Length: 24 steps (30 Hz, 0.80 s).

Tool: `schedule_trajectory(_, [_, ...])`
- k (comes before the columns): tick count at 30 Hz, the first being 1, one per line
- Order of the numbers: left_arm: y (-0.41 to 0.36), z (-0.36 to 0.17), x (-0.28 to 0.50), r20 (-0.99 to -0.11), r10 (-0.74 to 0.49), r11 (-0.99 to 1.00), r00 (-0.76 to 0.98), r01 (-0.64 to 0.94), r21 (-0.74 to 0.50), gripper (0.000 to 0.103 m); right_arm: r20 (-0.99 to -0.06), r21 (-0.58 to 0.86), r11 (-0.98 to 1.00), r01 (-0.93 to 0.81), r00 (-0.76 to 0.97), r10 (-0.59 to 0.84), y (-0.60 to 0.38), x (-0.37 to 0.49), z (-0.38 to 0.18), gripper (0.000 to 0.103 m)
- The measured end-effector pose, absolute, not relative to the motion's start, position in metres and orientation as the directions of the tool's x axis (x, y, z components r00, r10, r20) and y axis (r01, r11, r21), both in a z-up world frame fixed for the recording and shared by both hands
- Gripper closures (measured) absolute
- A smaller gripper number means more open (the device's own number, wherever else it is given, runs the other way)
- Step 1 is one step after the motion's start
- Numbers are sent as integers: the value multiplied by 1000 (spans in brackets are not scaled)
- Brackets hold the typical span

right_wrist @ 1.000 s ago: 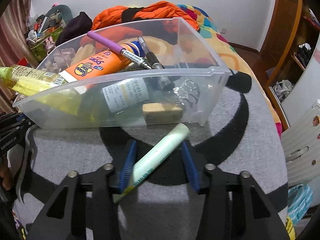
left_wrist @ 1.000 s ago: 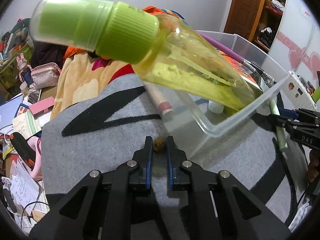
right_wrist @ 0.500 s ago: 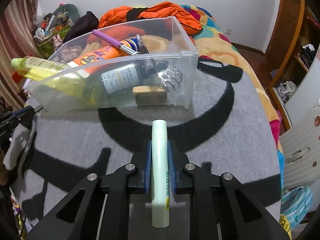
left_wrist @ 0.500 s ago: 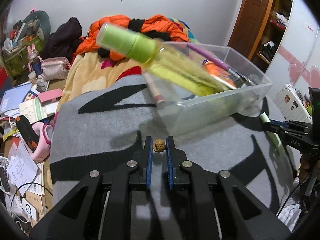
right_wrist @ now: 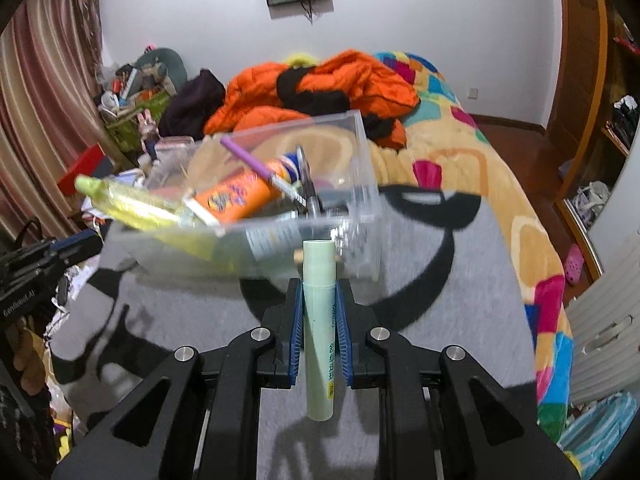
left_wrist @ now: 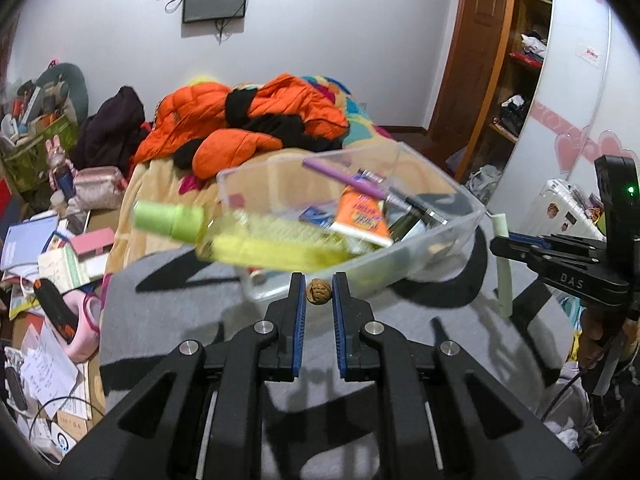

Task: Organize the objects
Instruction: 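Lower the walnut and green highlighter into the box and open both tools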

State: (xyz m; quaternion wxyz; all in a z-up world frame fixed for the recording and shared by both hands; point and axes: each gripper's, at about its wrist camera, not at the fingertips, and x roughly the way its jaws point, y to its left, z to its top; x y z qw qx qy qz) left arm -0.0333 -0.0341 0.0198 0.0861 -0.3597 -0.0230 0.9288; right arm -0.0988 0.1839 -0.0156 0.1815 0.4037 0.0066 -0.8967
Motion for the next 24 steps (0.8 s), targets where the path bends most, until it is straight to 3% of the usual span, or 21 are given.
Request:
schedule_trajectory(12, [-11, 33, -68, -645, 217, -976, -732, -160, -146, 91, -640, 128, -921, 367, -679, -360, 190, -136, 16, 89])
schedule_trajectory(24, [-4, 16, -110, -683, 246, -969, -688, -154, -194, 91, -633, 98, -912, 398, -682, -366, 167, -180, 14, 89])
